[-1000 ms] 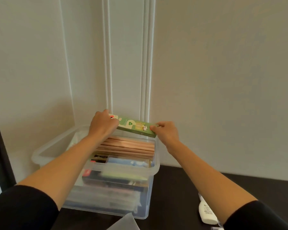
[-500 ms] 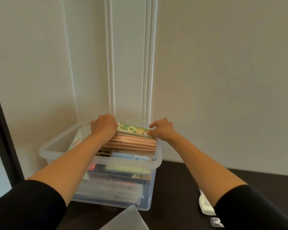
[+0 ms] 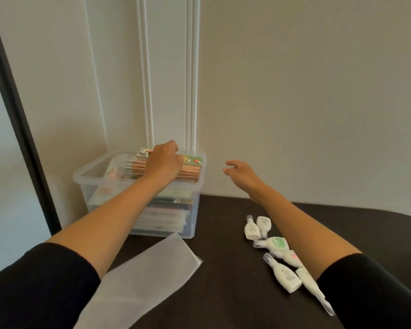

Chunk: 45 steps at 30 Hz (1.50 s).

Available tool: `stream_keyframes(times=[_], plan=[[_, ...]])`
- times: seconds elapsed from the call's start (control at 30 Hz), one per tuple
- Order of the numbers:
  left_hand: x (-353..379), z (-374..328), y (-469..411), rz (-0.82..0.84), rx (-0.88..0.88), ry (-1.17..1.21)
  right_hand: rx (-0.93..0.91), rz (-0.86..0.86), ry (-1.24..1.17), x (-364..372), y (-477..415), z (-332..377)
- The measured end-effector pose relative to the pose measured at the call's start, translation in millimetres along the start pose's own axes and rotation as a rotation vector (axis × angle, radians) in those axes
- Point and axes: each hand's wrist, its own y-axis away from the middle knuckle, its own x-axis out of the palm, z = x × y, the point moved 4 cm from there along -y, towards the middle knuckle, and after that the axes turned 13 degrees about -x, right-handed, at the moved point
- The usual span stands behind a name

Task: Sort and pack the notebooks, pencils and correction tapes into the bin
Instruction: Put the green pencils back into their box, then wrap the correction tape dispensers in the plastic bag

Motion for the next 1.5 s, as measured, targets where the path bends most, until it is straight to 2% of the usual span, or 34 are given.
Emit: stream_keyframes(times=[0.13, 0.23, 0.3, 0.4, 0.5, 0.57, 0.67, 0.8, 0.97, 1.03, 1.1, 1.17, 1.27, 1.37, 1.43, 1.5], plan=[[4, -10, 64, 0.007, 0.159, 0.013, 0.102, -0.074, -0.076, -1, 52, -14], [10, -7, 106, 0.008, 0.250, 0.078, 0.197, -0.035, -0.124, 12, 91, -32], [27, 4, 124, 0.148, 0.205, -0.020, 0.247, 0.006, -0.089, 19, 114, -43], [61, 31, 146, 0.411, 0.041, -0.299, 0.259, 0.008, -0.056, 21, 139, -52], [85, 56, 165, 0.552, -0.106, -0.436, 0.166, -0.034, 0.106, 9, 157, -55], [92, 62, 172, 0.513, -0.123, -0.472, 0.079, -0.054, 0.323, -5, 168, -56], [95, 59, 179, 0.421, -0.105, -0.492, 0.057, -0.040, 0.582, -25, 183, -63], [98, 40, 190, 0.523, -0.030, -0.347, 0.123, 0.090, 0.655, -36, 197, -75], [111, -1, 221, 0.830, 0.084, -0.090, 0.178, 0.258, 0.660, -41, 202, -82], [116, -13, 232, 0.929, 0.052, -0.067, 0.185, 0.308, 0.629, -44, 205, -83], [121, -19, 237, 0.974, -0.060, -0.040, 0.188, 0.320, 0.595, -47, 208, -83], [124, -24, 240, 0.933, -0.139, -0.057, 0.174, 0.325, 0.564, -50, 212, -83], [128, -32, 242, 0.734, -0.071, -0.239, 0.159, 0.303, 0.517, -55, 220, -87], [132, -34, 244, 0.641, -0.058, -0.364, 0.140, 0.160, 0.376, -59, 230, -94], [132, -37, 244, 0.623, -0.083, -0.348, 0.107, 0.025, 0.216, -60, 238, -98], [135, -37, 244, 0.628, -0.155, -0.173, 0.081, -0.064, 0.079, -58, 244, -101]])
